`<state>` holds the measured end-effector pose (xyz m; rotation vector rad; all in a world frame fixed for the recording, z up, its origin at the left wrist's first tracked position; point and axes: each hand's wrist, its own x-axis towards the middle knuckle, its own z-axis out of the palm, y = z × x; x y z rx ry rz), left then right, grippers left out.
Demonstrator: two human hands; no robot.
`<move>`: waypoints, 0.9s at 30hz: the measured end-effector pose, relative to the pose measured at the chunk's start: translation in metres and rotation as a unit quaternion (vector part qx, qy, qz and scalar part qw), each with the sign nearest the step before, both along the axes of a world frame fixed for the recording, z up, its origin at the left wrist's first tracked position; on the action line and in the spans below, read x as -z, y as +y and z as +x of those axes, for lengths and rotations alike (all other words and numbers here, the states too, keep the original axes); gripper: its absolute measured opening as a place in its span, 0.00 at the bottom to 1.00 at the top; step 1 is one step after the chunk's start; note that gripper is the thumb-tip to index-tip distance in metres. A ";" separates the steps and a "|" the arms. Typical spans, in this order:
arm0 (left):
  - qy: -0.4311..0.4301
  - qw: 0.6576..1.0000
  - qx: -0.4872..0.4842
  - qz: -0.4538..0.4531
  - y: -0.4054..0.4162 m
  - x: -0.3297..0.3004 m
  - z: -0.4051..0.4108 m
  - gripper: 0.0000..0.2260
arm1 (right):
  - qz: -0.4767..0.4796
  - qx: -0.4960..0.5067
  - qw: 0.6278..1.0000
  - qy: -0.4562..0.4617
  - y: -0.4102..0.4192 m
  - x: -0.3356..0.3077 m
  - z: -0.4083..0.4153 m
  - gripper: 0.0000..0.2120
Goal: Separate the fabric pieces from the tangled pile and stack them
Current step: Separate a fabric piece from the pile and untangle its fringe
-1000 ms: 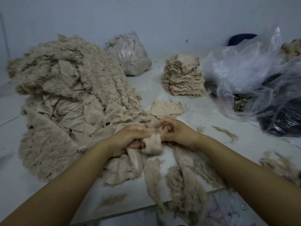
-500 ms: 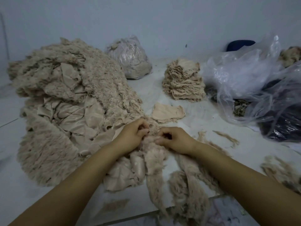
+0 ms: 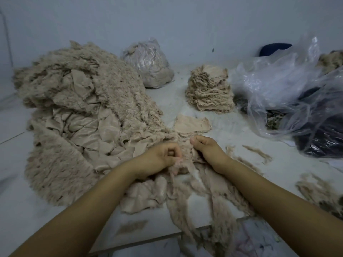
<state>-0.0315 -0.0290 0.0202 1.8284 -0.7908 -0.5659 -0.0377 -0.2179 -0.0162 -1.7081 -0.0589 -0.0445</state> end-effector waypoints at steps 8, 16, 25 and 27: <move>-0.121 0.983 -0.140 0.016 0.005 -0.003 0.022 0.12 | 0.010 0.035 0.999 0.023 0.007 -0.006 0.003 0.26; -0.040 0.990 -0.134 0.007 -0.005 0.006 0.036 0.06 | -0.052 -0.020 0.998 -0.038 -0.002 -0.014 0.012 0.28; 0.147 0.931 -0.270 -0.197 -0.021 0.011 0.057 0.10 | 0.098 -0.045 0.990 0.092 -0.005 -0.030 0.040 0.09; 0.206 0.902 -0.292 -0.241 -0.027 0.011 0.063 0.08 | 0.038 -0.058 0.994 0.085 -0.005 -0.028 0.044 0.06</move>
